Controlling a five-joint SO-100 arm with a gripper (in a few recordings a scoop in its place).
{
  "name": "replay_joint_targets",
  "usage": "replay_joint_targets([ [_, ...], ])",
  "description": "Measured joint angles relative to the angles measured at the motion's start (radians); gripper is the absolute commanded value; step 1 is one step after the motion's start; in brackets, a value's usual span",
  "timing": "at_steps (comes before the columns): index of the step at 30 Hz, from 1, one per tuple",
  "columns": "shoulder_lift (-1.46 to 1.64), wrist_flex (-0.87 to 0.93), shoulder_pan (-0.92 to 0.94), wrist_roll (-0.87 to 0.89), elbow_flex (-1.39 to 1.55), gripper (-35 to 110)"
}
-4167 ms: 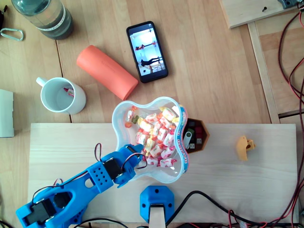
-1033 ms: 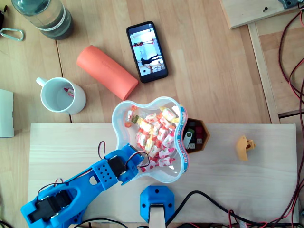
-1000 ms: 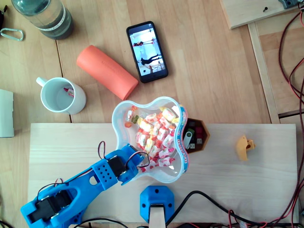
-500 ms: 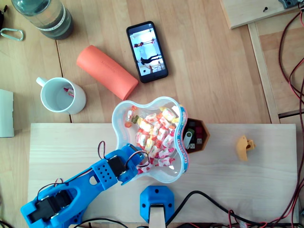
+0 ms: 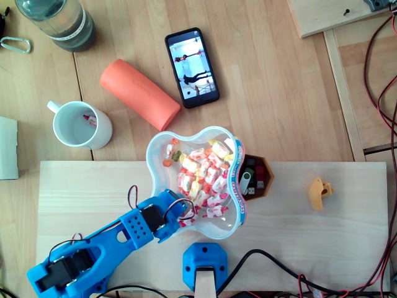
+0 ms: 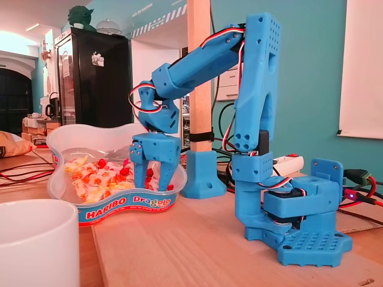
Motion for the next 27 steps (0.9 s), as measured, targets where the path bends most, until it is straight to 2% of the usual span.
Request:
replay_joint_targets([
  [27, 0.000, -0.003, 0.002, 0.000, -0.014, 16],
])
